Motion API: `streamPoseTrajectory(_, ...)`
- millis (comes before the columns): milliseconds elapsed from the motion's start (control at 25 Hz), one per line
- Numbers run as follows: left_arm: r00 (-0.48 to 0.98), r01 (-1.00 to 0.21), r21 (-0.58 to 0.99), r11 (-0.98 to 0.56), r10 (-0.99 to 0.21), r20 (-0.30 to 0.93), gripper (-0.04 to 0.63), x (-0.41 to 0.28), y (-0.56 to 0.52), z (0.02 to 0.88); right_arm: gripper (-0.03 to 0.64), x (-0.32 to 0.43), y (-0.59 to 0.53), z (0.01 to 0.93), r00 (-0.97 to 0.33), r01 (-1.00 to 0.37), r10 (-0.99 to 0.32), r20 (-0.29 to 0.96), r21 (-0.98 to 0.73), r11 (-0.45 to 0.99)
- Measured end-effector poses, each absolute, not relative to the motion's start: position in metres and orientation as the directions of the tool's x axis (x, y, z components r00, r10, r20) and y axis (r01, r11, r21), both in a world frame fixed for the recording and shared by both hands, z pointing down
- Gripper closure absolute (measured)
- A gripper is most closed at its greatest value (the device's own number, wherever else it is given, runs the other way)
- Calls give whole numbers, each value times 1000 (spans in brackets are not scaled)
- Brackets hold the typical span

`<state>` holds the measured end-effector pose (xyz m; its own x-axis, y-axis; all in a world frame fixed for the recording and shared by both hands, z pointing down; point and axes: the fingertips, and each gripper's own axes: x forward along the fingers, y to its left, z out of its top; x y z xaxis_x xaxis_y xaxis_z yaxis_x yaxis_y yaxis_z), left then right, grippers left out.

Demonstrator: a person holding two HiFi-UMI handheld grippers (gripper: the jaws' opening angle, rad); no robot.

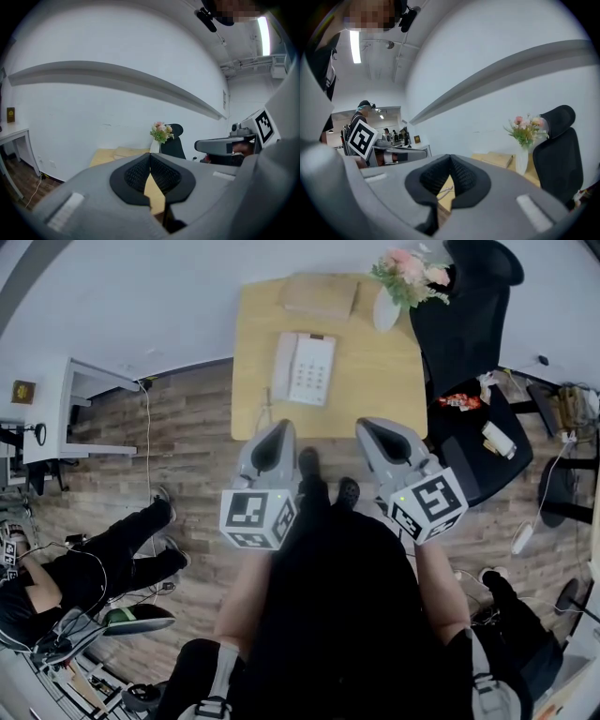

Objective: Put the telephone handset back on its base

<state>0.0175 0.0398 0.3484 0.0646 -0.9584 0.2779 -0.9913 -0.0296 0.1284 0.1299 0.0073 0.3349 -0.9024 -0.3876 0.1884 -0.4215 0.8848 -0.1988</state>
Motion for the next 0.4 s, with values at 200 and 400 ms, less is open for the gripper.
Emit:
streamPoseTrajectory(200,71,-991,129,-36,-958,278,586,22,42,349,617,134,11,335,-900,-426,-393,190,-190,885)
streamPoseTrajectory(400,67,-991,129,-32,-958,280,586,26,40,349,617,141,9,335,-898,-430,-397,190,-186,884)
